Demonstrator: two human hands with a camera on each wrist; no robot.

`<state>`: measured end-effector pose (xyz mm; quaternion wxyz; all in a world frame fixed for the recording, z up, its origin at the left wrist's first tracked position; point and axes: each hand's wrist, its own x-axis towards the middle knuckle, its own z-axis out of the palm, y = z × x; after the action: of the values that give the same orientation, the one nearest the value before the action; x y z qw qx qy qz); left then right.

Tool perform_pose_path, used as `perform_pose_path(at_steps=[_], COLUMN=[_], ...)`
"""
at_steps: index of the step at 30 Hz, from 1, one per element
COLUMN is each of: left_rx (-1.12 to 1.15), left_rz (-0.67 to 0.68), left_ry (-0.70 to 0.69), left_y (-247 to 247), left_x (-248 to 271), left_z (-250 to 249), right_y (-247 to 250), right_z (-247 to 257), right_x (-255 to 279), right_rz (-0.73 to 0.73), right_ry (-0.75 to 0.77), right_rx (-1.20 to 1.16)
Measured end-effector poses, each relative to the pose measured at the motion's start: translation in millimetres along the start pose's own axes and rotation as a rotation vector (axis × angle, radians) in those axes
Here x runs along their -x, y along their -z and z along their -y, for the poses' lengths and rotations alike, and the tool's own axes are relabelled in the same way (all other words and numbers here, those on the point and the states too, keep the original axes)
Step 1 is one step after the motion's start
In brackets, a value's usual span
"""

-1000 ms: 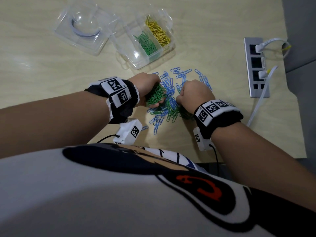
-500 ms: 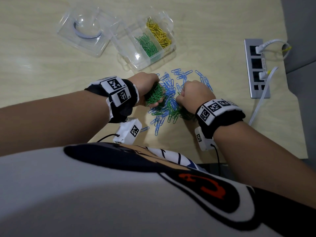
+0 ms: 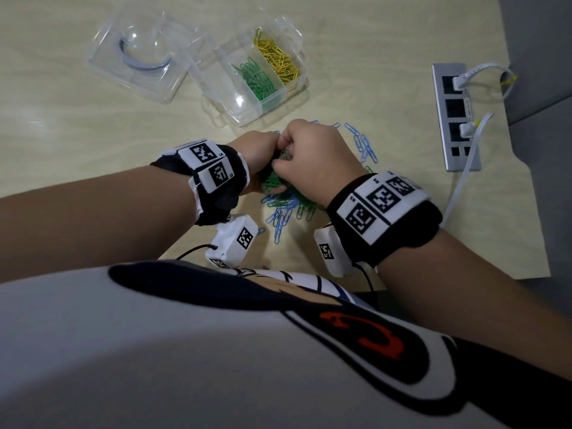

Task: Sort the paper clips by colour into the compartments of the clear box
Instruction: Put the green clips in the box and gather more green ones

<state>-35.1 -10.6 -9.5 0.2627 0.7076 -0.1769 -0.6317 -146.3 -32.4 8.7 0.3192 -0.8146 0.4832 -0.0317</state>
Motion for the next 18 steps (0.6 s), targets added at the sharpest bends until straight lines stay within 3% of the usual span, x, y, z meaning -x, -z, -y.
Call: perform_pose_path(at_steps=[6,11,15,18], left_rx=[0.023,0.066,0.179,0.252], left_rz=[-0.013,0.013,0.016,0.001], left_ry=[-0.011,-0.036,-0.051,-0.067], left_y=[3.3,5.1,18.9,35.0], left_x=[-1.6,-3.7,-6.2,-9.7], left_z=[-1.0,-4.6,-20.1,-39.3], right_y=[0.6,5.0,11.5,12.7], right_z=[5.0,4.0,-4.7,-16.4], right_x=[7.8,7.6,-1.9,-14.3], right_rz=[-0.028,-0.159,-0.318,-0.262], right_ry=[0.053,0.117,0.090,0.017], right_rx=[0.061,-0.012,-0.129,-0.063])
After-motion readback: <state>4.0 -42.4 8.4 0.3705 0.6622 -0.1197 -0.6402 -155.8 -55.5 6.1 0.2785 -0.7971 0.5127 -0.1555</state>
